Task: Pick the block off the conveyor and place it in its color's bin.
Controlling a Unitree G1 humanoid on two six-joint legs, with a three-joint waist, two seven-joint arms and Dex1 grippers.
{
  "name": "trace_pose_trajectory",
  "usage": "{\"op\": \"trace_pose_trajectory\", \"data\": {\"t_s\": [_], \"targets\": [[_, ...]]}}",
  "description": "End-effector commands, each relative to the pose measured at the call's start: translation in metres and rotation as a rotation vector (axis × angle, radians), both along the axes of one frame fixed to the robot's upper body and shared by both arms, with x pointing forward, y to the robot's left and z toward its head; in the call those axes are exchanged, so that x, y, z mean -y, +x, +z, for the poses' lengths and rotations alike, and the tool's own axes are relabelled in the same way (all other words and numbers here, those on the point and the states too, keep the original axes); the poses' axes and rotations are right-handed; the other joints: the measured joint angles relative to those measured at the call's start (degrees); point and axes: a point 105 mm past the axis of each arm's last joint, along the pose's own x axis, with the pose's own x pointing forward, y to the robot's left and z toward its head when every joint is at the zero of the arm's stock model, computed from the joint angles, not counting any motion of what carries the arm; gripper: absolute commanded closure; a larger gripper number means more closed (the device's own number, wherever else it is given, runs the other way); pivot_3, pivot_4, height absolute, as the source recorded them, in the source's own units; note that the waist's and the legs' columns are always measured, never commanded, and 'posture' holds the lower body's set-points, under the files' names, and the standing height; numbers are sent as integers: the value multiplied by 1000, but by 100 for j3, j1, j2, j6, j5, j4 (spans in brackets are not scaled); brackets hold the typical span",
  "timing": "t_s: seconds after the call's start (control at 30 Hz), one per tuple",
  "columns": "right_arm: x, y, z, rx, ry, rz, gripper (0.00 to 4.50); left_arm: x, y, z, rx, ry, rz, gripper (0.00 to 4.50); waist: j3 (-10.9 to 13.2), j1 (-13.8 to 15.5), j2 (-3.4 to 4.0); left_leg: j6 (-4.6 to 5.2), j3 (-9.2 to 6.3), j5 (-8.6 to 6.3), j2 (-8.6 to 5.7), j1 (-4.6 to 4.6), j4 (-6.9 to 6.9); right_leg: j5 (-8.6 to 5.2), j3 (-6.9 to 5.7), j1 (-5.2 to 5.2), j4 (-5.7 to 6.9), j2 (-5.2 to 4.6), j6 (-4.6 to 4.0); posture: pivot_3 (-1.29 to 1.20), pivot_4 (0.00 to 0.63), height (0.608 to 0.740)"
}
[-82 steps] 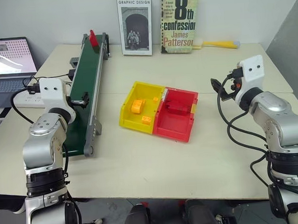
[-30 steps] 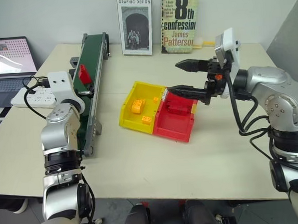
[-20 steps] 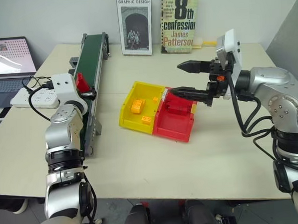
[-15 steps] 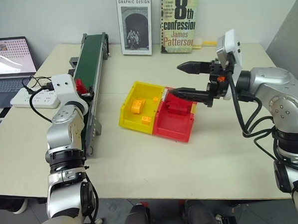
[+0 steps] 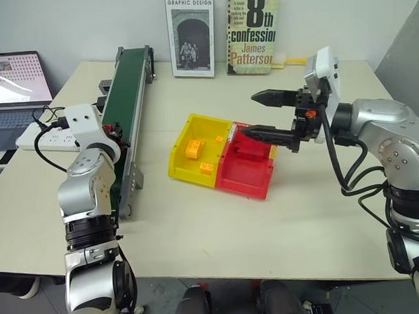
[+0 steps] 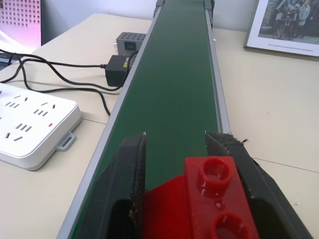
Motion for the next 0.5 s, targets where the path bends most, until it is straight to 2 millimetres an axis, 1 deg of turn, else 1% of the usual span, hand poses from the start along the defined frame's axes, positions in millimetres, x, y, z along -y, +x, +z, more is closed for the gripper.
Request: {"op": "trace_pose_trajectory", "data": {"t_s": [0.03, 0.1, 0.17, 0.2, 0.27, 0.37, 0.47, 0.5], "targets": [[18, -3, 0, 106, -146, -107, 0, 54, 11, 54, 122, 93, -291, 3013, -1, 50, -1, 0, 1, 0, -3, -4, 0, 0, -5, 0, -5, 0, 0, 0, 150, 740], [26, -2, -5, 110, -202, -149, 0, 82, 12, 61, 127, 124, -439, 3013, 0, 51, -1, -1, 6, 0, -3, 0, -1, 0, 5, 4, -12, -1, 0, 0, 150, 740], [32, -7, -7, 102, -233, -177, 0, 122, 7, 63, 122, 156, -649, 3013, -1, 42, -1, -1, 12, 0, -22, -5, -4, 0, -2, 6, -23, -4, 0, 0, 150, 740], [34, -13, -7, 94, -243, -181, 0, 147, 1, 60, 110, 163, -781, 3013, 0, 40, 0, -1, 9, 0, -24, -2, -5, 0, 6, 7, -28, -4, 0, 0, 150, 740], [36, -26, -10, 70, -256, -175, 0, 188, -16, 51, 85, 185, -1022, 3013, 0, 27, 0, -1, 6, 0, -44, -5, -7, 0, 7, 6, -33, -4, 0, 0, 150, 740], [38, -38, -15, 45, -281, -179, 0, 219, -33, 35, 50, 228, -1217, 3013, 0, 16, 0, -1, 2, 0, -46, -13, -10, 0, 3, 5, -42, -6, 0, 0, 150, 740], [40, -47, -16, 32, -282, -206, 0, 243, -41, 18, 22, 254, -1344, 3013, 0, -39, 0, 1, 3, 0, -50, -9, -8, 0, 8, 8, -40, -7, 0, 0, 150, 740], [41, -48, -16, 30, -277, -214, 0, 247, -41, 15, 17, 257, -1363, 3013, 0, -40, 1, 2, 7, -1, -48, -5, -8, 0, 14, 9, -38, -6, 0, 0, 150, 740]]}}
